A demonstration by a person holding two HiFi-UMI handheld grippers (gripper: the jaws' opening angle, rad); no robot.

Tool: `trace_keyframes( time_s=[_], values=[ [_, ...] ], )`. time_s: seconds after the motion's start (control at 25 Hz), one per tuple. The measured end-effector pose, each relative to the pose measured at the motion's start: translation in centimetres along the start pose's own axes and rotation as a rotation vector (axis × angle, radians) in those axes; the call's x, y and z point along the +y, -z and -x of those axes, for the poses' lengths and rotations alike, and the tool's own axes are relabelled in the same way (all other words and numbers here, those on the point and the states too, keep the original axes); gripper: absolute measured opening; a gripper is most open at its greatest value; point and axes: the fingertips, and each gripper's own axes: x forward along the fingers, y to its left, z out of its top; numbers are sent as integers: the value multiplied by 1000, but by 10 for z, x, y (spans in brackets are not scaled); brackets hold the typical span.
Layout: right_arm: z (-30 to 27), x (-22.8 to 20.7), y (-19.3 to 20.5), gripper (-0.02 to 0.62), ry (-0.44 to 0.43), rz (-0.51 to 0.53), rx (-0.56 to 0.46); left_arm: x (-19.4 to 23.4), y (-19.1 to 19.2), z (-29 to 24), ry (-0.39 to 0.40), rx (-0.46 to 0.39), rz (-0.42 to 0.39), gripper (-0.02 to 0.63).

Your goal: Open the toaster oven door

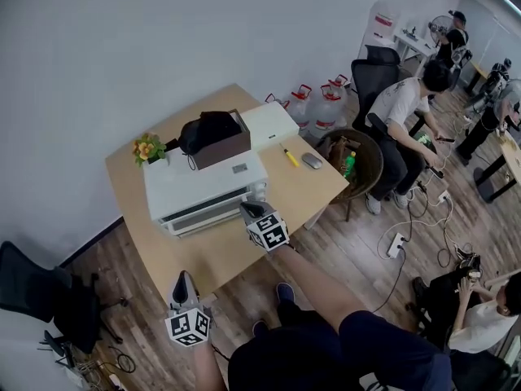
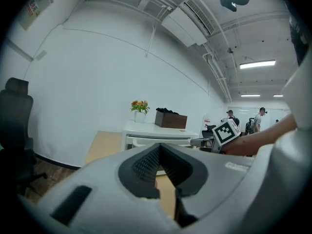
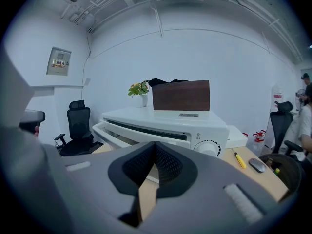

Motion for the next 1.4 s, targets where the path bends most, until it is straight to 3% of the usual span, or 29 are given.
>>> trace_keyframes(
  time_s=[1.0,1.4],
  values=[
    [22,9,17,11,7,-19,-27,-13,-2,6,54,5,-27,-5],
    [36,17,31,11,-6,-18,-43,-15,4,15,36,10,-15,-5]
  ],
)
